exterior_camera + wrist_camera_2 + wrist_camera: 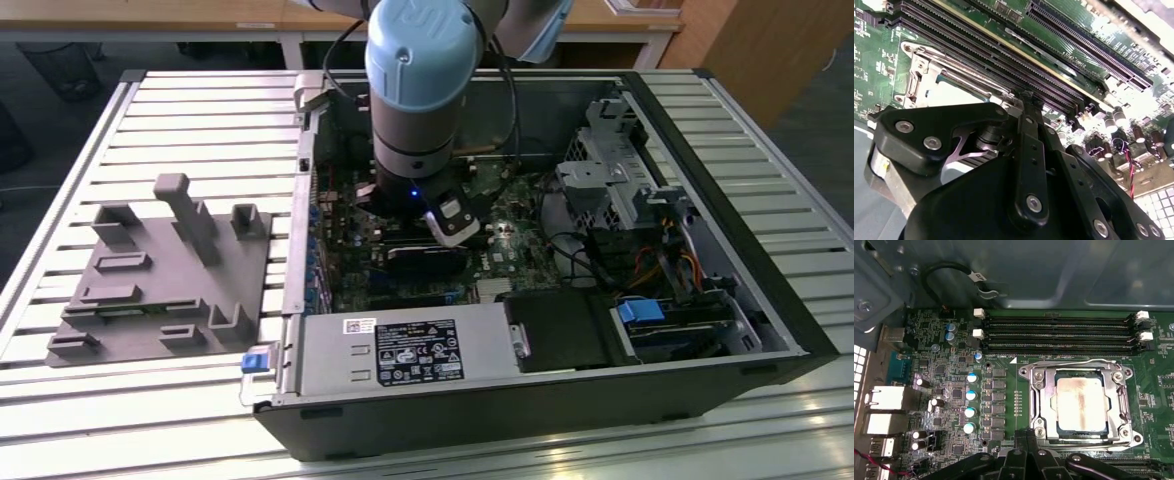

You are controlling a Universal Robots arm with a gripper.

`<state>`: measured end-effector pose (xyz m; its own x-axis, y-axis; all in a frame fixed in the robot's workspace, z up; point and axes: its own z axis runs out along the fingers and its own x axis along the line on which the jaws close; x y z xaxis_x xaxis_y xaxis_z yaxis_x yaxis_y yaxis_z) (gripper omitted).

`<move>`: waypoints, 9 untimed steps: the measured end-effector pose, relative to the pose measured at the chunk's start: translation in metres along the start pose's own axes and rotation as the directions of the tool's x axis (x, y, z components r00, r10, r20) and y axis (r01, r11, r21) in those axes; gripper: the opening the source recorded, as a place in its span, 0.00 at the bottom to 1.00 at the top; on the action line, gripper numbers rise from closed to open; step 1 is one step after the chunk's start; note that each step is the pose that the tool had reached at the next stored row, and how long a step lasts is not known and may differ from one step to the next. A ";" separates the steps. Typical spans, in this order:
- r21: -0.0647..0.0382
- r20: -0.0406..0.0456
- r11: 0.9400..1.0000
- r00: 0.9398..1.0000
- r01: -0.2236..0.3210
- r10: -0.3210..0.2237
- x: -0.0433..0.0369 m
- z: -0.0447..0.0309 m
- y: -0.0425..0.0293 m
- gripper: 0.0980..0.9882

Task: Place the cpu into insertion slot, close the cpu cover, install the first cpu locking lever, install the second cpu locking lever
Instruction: 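Install the second cpu locking lever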

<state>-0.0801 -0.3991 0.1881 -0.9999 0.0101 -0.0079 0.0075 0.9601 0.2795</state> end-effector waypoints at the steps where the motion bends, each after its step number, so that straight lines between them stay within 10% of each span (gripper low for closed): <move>1: 0.003 0.000 1.000 1.000 0.000 0.000 0.0001 0.0000 0.0000 0.01; 9: 0.009 0.000 1.000 1.000 0.000 0.000 0.0010 -0.0069 0.0019 0.01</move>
<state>-0.0812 -0.3992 0.1952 -0.9999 0.0099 -0.0082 0.0073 0.9626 0.2709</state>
